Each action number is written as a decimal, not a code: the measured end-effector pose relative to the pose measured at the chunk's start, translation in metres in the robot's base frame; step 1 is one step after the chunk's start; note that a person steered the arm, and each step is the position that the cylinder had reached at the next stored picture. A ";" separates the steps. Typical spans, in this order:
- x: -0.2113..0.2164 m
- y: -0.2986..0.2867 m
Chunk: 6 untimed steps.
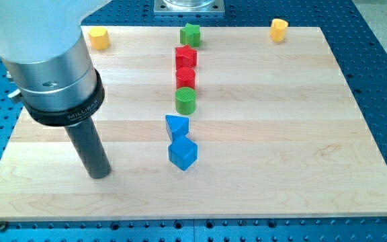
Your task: Push the red circle to the center right side of the board
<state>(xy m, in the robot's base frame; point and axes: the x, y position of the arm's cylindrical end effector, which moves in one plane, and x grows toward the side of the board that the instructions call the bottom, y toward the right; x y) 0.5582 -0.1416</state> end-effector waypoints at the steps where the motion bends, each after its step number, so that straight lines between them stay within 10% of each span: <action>1: -0.060 -0.003; 3: -0.176 0.037; 6: -0.180 0.239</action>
